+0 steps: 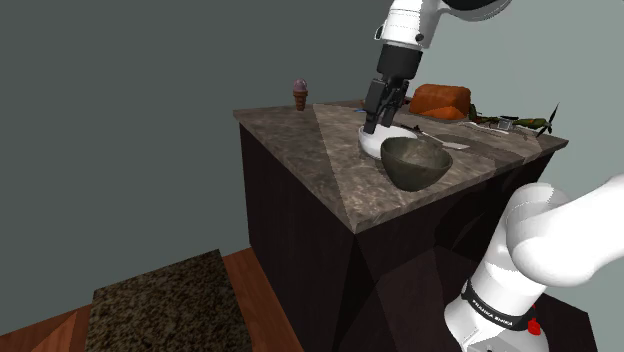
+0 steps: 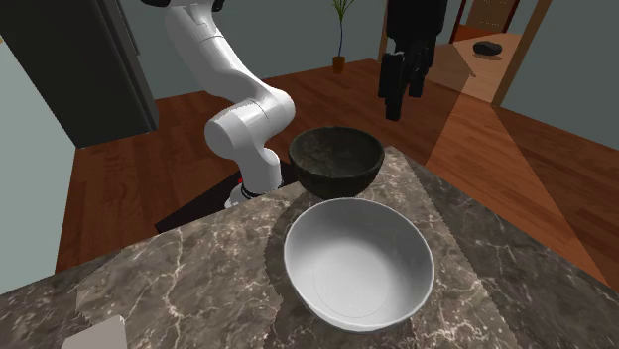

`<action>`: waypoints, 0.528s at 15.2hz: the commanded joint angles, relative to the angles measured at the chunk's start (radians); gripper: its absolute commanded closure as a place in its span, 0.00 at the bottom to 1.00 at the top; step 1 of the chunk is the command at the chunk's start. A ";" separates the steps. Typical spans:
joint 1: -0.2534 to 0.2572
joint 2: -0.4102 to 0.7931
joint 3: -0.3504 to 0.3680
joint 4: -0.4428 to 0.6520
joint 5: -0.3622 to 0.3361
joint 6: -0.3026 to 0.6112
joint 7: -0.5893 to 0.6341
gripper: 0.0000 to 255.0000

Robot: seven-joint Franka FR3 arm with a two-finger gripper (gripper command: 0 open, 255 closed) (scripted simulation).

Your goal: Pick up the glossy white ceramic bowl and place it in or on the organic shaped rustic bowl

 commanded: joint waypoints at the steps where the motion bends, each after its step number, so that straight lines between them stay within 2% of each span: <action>1: 0.000 0.000 0.000 0.000 0.000 0.000 0.000 0.00; 8: -0.087 0.136 0.014 -0.007 -0.195 0.082 -0.010 0.00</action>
